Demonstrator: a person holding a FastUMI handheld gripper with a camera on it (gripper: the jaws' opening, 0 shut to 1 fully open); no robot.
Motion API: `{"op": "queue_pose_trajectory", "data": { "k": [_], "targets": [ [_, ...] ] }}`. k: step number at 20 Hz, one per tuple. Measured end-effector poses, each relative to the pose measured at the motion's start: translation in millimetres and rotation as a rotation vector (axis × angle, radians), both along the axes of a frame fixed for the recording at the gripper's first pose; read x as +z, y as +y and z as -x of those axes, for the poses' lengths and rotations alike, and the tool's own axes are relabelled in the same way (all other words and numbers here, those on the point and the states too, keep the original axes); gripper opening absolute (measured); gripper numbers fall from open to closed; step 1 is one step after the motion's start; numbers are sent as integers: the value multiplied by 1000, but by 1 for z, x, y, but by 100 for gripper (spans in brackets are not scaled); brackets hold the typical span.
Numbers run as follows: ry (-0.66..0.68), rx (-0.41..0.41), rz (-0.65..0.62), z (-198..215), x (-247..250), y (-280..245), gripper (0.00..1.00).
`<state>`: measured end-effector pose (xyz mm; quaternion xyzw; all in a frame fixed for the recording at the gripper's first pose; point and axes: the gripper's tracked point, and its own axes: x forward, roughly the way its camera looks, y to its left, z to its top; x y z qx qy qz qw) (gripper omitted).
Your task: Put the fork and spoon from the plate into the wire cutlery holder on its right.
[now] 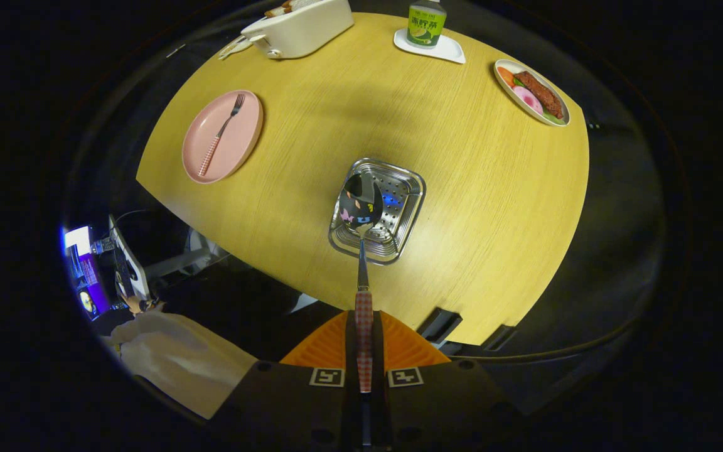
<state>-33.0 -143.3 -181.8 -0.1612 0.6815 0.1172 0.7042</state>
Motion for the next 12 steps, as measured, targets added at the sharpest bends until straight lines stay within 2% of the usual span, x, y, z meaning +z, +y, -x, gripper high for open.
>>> {"op": "queue_pose_trajectory", "data": {
  "k": [5,12],
  "targets": [
    [106,73,88,-17,-22,-16,10],
    [211,110,135,-22,-41,-17,12]
  ]
}}
